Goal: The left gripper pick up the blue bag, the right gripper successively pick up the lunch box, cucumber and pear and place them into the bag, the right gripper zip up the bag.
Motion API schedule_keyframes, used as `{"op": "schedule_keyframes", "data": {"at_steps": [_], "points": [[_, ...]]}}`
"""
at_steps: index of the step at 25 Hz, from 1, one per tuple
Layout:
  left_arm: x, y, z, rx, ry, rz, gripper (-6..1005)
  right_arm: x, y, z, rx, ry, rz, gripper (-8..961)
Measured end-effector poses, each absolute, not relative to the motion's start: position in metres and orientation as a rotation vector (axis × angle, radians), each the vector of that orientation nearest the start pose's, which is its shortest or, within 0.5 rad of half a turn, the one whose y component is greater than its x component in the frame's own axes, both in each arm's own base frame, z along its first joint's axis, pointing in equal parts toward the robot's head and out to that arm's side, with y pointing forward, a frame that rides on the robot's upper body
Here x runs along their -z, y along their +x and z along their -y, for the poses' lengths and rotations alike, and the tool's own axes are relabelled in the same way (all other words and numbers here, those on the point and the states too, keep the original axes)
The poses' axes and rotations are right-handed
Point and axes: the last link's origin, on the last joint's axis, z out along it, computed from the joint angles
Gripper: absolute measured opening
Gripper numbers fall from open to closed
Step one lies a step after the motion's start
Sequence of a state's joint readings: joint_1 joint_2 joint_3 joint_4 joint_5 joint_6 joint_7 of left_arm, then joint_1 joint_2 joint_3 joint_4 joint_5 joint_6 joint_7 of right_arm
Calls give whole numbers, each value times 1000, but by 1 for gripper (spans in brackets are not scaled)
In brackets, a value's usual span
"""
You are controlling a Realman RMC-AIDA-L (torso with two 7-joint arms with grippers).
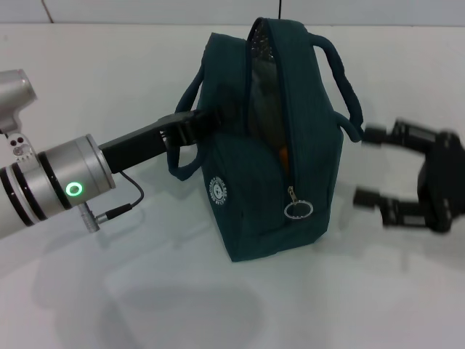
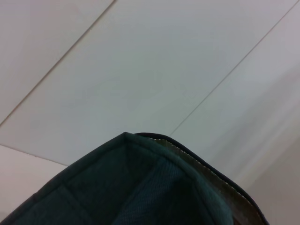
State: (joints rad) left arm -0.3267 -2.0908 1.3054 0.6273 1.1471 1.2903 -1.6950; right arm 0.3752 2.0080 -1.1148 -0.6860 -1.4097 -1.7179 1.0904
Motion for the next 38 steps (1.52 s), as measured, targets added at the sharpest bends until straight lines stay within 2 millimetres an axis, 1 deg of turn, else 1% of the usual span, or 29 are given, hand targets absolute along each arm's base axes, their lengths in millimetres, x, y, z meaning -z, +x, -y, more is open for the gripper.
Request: {"op": "schedule_keyframes", "data": {"at_steps": [2,4,6,9,10,11,18,21,29,38], "points": [[32,-245,-315,1241,-2311,1286,36,-13,238,-280,-1102,-2757,-108,818],[31,-246,-315,1242,-2308,1285,36,-9,243,-275,-1088,-2787,-129,818],[31,-246,-315,1244,-2303,1284,36,-4,246,-274,-1081,-2799,-166,818],[30,-246,-316,1244,-2301,1284,36,4,249,-276,-1075,-2801,-224,817],[30,-246,-316,1244,-2302,1284,36,13,249,-279,-1063,-2813,-260,817],[30,-246,-316,1244,-2302,1284,36,13,249,-279,-1063,-2813,-260,817],[30,-246,-316,1244,-2302,1283,37,39,238,-288,-994,-2888,-279,816],[30,-246,-316,1245,-2303,1283,37,43,238,-289,-977,-2900,-289,816],[32,-246,-316,1244,-2303,1292,37,45,240,-292,-955,-2881,-310,815],[32,-246,-316,1243,-2304,1291,37,50,236,-294,-961,-2875,-319,811]]}}
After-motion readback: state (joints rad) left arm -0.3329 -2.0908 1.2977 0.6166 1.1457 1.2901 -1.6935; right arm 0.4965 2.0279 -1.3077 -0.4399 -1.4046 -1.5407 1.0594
